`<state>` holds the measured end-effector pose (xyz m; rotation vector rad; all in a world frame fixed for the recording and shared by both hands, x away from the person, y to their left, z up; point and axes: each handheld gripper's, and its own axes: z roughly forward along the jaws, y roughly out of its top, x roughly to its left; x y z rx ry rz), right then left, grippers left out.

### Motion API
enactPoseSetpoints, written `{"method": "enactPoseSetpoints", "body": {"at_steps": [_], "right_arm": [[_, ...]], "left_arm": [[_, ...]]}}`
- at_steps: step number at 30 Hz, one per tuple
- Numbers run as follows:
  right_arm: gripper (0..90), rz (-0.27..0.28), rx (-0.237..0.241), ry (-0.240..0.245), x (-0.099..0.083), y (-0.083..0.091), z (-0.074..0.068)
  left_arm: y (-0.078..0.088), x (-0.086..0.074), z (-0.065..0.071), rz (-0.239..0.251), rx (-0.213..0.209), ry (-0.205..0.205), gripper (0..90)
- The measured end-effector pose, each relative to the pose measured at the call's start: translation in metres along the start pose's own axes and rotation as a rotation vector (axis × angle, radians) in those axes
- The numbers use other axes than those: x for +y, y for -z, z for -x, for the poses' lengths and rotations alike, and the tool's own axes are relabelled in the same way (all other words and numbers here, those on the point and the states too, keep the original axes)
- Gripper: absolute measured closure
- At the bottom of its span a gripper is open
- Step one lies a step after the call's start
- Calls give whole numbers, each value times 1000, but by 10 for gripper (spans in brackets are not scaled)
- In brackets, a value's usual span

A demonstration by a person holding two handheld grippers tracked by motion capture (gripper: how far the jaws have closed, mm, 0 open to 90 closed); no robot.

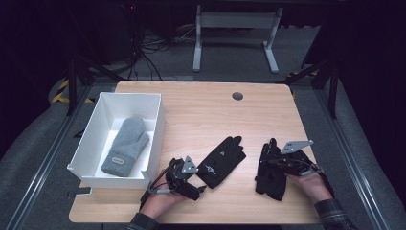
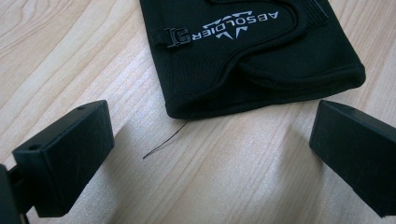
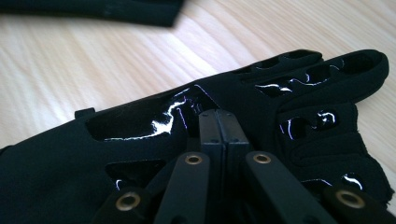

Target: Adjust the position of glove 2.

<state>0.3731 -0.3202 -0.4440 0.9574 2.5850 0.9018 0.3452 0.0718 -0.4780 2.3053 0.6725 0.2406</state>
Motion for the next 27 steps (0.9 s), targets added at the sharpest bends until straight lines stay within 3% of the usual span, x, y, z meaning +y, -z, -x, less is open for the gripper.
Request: {"method": "enactPoseSetpoints", "body": {"at_steps": [11, 27], "right_arm": [[900, -9, 93, 87, 24, -19, -41], [900, -6, 154, 143, 43, -35, -65]], "left_arm": [[0, 0, 0, 0, -4, 0, 3], [0, 0, 0, 2, 1, -1, 3]]}}
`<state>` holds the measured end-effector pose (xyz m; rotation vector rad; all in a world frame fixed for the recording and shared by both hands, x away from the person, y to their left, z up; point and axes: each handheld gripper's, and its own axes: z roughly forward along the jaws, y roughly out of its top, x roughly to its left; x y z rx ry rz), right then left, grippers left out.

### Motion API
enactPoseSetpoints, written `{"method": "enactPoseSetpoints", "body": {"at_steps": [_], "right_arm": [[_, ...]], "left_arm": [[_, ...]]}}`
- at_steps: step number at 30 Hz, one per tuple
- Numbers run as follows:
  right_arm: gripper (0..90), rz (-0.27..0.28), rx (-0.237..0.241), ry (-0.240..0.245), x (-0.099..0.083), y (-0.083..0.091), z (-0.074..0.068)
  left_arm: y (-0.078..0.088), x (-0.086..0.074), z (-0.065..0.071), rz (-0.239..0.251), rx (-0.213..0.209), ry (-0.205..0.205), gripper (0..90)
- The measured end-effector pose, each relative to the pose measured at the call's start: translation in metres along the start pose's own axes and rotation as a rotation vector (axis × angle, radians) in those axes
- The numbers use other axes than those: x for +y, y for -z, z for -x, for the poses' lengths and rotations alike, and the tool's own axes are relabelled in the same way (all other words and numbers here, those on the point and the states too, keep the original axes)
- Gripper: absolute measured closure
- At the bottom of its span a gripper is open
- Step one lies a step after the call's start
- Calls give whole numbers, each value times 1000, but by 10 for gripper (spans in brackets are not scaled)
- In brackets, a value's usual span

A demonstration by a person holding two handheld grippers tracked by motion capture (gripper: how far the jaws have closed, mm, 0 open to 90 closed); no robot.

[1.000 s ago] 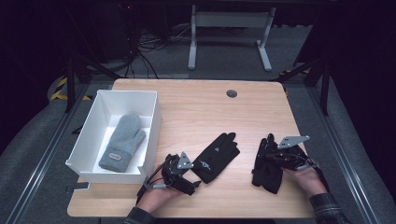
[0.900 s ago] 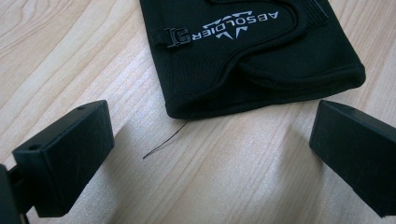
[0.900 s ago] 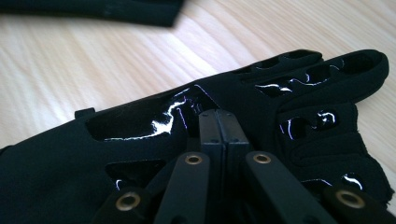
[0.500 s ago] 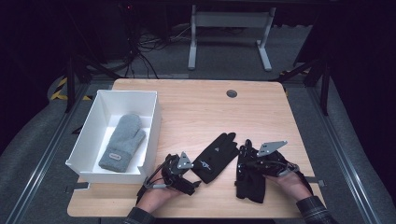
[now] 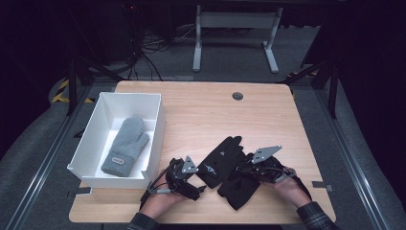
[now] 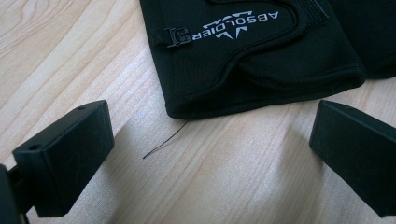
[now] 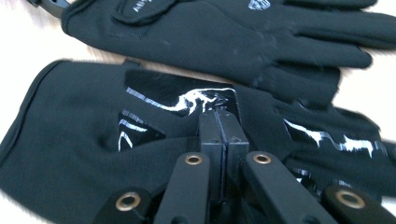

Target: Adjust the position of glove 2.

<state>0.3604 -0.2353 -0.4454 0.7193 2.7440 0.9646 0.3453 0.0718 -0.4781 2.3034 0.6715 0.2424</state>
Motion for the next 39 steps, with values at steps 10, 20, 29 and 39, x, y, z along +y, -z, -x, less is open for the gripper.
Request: {"method": "enactPoseSetpoints", "body": {"at_steps": [10, 20, 29, 39], "right_arm": [[655, 51, -58, -27, -12, 20, 7], [383, 149, -257, -186, -57, 55, 48], [296, 146, -397, -293, -81, 52, 80], [236, 150, -417, -332, -86, 46, 86]], "left_arm": [[0, 0, 0, 1, -2, 4, 3], [0, 1, 0, -1, -2, -2, 1], [2, 3, -1, -39, -7, -5, 9], [12, 16, -2, -12, -20, 28, 14]]}}
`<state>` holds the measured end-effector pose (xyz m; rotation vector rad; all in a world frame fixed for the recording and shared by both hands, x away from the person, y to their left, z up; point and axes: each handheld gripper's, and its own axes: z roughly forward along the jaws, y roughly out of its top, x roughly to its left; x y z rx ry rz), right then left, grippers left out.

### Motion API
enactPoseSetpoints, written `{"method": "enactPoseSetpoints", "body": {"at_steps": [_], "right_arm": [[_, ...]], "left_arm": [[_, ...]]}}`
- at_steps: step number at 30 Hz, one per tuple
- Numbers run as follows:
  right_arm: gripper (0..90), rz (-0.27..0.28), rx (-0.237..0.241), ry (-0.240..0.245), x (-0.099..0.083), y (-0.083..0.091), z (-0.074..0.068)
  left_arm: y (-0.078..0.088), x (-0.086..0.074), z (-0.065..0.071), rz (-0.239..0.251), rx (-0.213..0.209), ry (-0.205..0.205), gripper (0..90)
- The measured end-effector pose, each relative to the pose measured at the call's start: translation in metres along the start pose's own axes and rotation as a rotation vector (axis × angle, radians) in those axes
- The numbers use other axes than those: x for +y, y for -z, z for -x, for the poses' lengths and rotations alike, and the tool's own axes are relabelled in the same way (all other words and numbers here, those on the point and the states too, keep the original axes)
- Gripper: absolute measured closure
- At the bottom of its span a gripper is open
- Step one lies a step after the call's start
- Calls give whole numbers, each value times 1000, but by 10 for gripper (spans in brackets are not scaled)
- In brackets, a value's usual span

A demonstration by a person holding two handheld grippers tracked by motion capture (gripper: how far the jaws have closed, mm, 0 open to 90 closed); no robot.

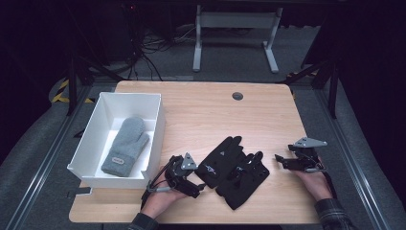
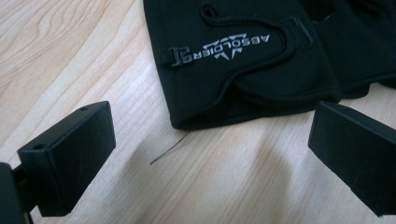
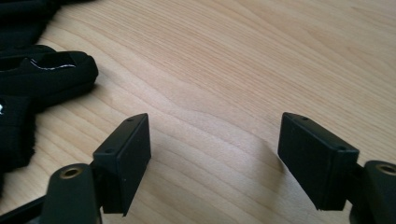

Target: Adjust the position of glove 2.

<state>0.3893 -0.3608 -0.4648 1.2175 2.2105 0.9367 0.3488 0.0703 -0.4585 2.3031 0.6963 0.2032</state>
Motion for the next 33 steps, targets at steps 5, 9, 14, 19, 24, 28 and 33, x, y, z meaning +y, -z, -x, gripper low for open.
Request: {"method": "enactPoseSetpoints", "body": {"at_steps": [5, 9, 14, 19, 24, 28, 33], "right_arm": [[200, 3, 16, -20, 0, -3, -1], [200, 4, 17, -20, 0, -3, -1], [200, 4, 17, -20, 0, -3, 0], [200, 4, 17, -20, 0, -3, 0], [200, 4, 18, -20, 0, -3, 0], [200, 4, 17, -20, 0, -3, -1], [200, 5, 17, -20, 0, -3, -1]], "left_arm": [[0, 15, -1, 5, -9, 10, 24], [-2, 29, -3, 16, -17, 15, 67], [-10, 43, -4, 23, -19, 29, 93], [-24, 58, -4, 9, -5, 44, 118], [-47, 69, 0, -14, -8, 23, 147], [-63, 70, 2, -45, -16, 24, 183], [-63, 68, 4, -41, 1, -9, 332]]}}
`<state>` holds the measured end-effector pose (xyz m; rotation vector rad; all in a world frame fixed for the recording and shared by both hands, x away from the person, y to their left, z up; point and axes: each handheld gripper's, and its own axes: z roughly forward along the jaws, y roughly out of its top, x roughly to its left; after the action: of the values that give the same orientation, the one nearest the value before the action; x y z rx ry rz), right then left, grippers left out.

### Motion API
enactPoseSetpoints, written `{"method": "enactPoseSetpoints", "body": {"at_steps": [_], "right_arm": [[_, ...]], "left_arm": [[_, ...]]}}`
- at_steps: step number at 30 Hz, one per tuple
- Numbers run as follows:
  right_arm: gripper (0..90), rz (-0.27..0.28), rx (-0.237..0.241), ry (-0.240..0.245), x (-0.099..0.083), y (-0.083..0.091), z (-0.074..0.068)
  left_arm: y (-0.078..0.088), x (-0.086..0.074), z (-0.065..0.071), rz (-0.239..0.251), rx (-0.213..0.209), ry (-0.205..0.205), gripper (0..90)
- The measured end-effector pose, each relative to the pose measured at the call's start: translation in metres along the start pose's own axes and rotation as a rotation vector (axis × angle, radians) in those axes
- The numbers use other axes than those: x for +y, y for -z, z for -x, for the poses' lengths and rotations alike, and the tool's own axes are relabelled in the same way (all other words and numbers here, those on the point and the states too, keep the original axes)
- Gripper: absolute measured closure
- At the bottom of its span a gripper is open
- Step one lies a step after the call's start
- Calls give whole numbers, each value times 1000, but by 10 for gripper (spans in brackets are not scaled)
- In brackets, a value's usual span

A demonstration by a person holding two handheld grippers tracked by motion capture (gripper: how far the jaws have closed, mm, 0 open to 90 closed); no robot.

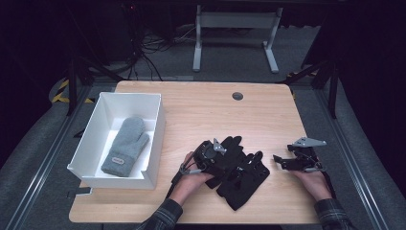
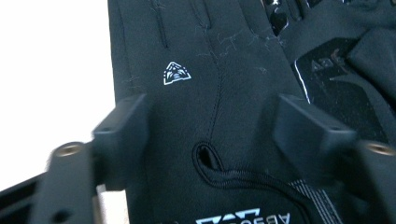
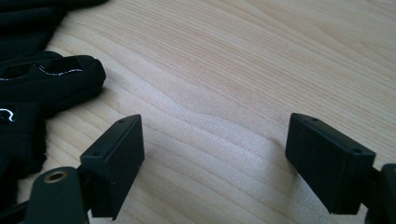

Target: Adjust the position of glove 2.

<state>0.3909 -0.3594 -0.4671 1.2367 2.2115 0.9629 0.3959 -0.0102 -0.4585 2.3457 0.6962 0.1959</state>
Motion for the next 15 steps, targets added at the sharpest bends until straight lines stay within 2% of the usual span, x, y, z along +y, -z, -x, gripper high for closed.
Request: {"method": "enactPoseSetpoints", "body": {"at_steps": [2, 3, 7, 8, 10, 12, 15], "right_arm": [[199, -1, 1, 0, 0, 0, 0], [200, -1, 1, 0, 0, 0, 0], [200, -1, 1, 0, 0, 0, 0], [200, -1, 1, 0, 0, 0, 0], [200, -1, 1, 0, 0, 0, 0], [200, -1, 1, 0, 0, 0, 0], [200, -1, 1, 0, 0, 0, 0]], "left_arm": [[1, -1, 1, 7, -5, -10, 404], [2, -1, 1, 9, -16, -5, 499], [3, 0, 2, 1, -5, -5, 672], [3, 0, 2, -1, -3, -1, 672], [4, 0, 1, 1, -2, 12, 749], [5, 1, -1, -1, -10, 26, 788], [8, 2, -2, 1, -19, 44, 801]]}}
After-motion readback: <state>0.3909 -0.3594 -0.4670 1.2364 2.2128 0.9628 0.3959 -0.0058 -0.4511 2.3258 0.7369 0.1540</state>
